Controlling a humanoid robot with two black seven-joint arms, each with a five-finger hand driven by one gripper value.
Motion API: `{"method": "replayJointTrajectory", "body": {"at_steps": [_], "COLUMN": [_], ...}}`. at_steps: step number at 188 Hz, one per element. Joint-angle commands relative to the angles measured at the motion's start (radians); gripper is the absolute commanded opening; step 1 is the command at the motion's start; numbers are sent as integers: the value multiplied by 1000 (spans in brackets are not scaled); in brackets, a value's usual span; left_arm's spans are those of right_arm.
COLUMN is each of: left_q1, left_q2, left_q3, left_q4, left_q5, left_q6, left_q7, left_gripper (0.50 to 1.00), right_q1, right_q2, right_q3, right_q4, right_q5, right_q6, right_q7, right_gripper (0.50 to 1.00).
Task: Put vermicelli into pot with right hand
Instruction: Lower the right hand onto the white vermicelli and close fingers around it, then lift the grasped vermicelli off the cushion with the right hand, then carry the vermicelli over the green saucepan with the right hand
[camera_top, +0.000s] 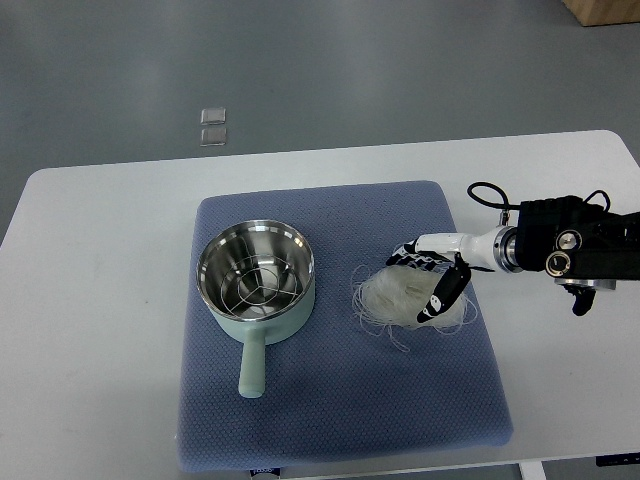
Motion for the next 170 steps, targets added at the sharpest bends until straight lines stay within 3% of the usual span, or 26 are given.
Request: {"method": "replayJointTrajectory", "body": {"at_steps": [1, 4, 5, 6, 7, 8, 9, 12, 13, 14, 15, 17, 91, 129, 170], "left_q1": [-1, -1, 1, 1, -1, -1, -1, -1, -1, -1, -1, 1, -1, -1, -1], "left_q2": [0, 0, 0, 0, 0, 0, 0, 0, 0, 0, 0, 0, 0, 0, 0], "left_q3": [1, -1, 1, 1, 1, 1, 1, -1, 1, 1, 1, 1, 2, 1, 2], "left_q4": [0, 0, 0, 0, 0, 0, 0, 0, 0, 0, 0, 2, 2, -1, -5], "left_q5": [1, 0, 0, 0, 1, 1, 0, 0, 0, 0, 1, 0, 0, 0, 0], "left_q6": [0, 0, 0, 0, 0, 0, 0, 0, 0, 0, 1, 0, 1, 1, 0], "left_q7": [0, 0, 0, 0, 0, 0, 0, 0, 0, 0, 0, 0, 0, 0, 0], "left_gripper": [1000, 1000, 1000, 1000, 1000, 1000, 1000, 1000, 1000, 1000, 1000, 1000, 1000, 1000, 1000], "right_q1": [-34, -37, -40, -40, -41, -42, -45, -46, -49, -49, -51, -54, -31, 155, 353], "right_q2": [15, 16, 16, 16, 18, 18, 18, 19, 19, 19, 21, 21, -31, -123, -103], "right_q3": [2, 2, 2, 2, 2, 2, 2, 2, 2, 2, 2, 2, 6, 10, 9], "right_q4": [-15, -17, -18, -18, -20, -20, -22, -23, -25, -25, -28, -29, -41, 32, 43], "right_q5": [-55, -64, -72, -72, -78, -78, -86, -93, -99, -100, -106, -110, -139, -120, 9], "right_q6": [-29, -29, -29, -29, -29, -29, -30, -30, -32, -32, -32, -33, -46, 57, 102], "right_q7": [29, 32, 36, 36, 39, 39, 43, 46, 49, 49, 50, 52, 62, 62, 62], "right_gripper": [785, 750, 713, 713, 677, 676, 640, 605, 568, 568, 527, 500, 500, 500, 500]}}
